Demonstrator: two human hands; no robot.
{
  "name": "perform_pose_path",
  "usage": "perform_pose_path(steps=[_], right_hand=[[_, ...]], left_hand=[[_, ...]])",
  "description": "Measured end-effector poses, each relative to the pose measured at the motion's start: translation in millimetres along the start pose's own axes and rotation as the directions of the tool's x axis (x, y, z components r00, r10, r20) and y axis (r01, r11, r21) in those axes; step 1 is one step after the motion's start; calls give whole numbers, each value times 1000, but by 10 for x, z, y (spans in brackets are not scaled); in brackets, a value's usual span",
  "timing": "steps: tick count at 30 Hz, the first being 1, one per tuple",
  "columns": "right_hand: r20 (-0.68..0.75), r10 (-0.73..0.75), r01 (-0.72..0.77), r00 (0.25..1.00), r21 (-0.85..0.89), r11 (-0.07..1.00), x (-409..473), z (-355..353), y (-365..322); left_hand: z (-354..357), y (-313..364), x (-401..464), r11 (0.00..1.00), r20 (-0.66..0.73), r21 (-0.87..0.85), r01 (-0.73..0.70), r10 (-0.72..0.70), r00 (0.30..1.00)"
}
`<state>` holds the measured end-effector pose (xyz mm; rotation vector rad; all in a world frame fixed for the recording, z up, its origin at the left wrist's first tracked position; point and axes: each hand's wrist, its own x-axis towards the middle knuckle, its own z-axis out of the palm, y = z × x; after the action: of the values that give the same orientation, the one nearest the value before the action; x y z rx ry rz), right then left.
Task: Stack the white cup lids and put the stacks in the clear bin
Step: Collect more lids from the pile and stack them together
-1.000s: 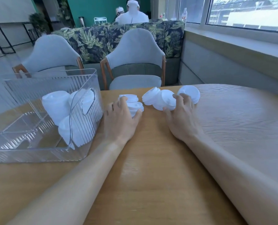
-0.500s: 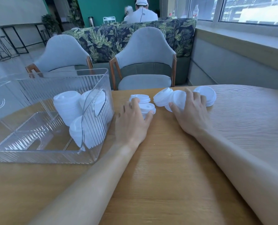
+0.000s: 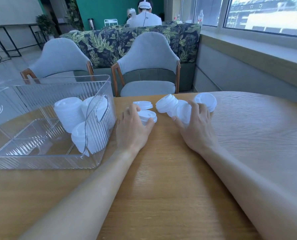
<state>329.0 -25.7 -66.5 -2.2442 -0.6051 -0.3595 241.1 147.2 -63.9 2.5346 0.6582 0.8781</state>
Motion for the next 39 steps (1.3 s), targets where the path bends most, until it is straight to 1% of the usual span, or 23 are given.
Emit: perform_pose_path(steps=[10, 17, 20, 26, 29, 31, 35, 39], right_hand=[[27, 24, -24, 999, 22, 999, -396, -234, -44], [16, 46, -46, 999, 55, 997, -630, -350, -12], [34, 55, -57, 998, 52, 997, -754, -421, -25], [95, 35, -34, 995, -8, 999, -1045, -588, -97], [115, 25, -23, 993, -22, 1000, -1190, -668, -127], [122, 11, -7, 992, -30, 1000, -1284, -716, -136], [133, -5, 8, 991, -21, 1000, -1469, -818, -148], [134, -26, 30, 991, -30, 999, -1632, -911, -160]], left_hand=[[-91, 37, -65, 995, -29, -103, 14, -17, 999], [-181, 59, -201, 988, -73, -152, -34, 23, 997], [-258, 62, -313, 984, -70, -173, -44, 32, 997], [-535, 74, -683, 990, 18, -131, -52, 55, 998], [-692, 127, -879, 991, 72, -101, -88, 96, 993], [-755, 164, -1001, 987, 106, -128, -100, 113, 988], [-790, 151, -1165, 974, 130, -209, -90, 119, 984], [-779, 93, -1276, 955, 186, -288, -66, 124, 975]])
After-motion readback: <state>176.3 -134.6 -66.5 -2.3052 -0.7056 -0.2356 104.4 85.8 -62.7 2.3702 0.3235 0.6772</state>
